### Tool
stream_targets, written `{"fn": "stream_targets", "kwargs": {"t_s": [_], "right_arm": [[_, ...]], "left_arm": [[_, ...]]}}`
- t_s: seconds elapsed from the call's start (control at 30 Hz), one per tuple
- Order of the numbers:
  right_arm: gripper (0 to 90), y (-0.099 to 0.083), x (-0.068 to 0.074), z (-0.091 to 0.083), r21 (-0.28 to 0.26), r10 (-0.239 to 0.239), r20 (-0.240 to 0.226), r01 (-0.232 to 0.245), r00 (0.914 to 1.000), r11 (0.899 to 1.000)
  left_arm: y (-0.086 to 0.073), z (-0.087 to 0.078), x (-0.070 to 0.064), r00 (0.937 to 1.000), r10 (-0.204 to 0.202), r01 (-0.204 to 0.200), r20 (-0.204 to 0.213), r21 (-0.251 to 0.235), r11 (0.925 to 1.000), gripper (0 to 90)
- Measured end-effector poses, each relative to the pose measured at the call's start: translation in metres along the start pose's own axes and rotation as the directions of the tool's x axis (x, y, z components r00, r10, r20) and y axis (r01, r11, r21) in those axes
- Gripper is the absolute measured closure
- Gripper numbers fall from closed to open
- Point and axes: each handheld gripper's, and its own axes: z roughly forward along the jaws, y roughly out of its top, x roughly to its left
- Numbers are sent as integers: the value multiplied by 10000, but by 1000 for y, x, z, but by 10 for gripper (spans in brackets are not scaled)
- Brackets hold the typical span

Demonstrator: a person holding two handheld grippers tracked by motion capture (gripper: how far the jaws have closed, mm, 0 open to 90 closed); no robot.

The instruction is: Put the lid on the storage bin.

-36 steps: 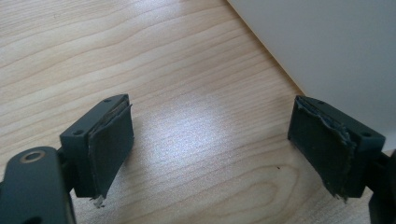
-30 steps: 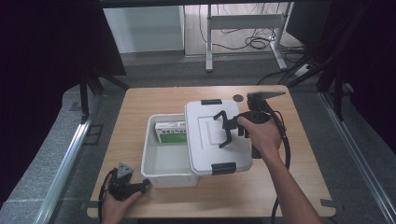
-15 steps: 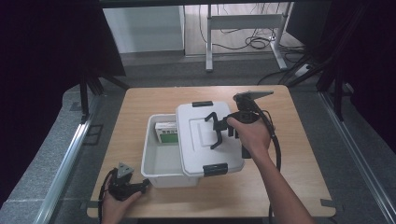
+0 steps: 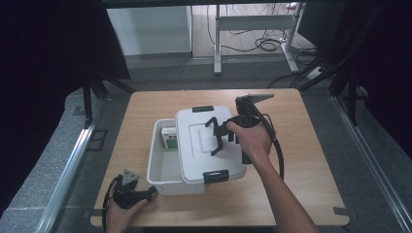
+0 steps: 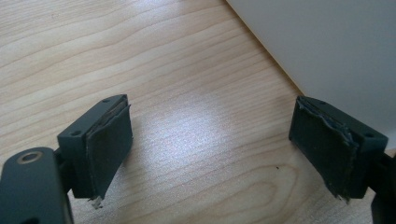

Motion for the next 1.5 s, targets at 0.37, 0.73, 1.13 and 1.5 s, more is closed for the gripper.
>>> {"fn": "stream_targets", "kwargs": {"t_s": [0.37,0.73,1.13,1.5], "right_arm": [[840,2,12,9,77,100,-234,-99,9997,9999],[839,2,25,21,220,34,-146,-31,9999,9998],[838,2,38,42,424,96,-67,-93,9999,9991],[839,2,47,61,526,370,83,-374,9993,9979]], "left_arm": [[0,0,0,10000,11,-11,7,1,10000,130],[0,0,0,10000,23,-23,5,4,10000,128],[0,0,0,10000,48,-48,23,17,10000,127],[1,1,-1,10000,45,-45,52,-16,10000,127]]}}
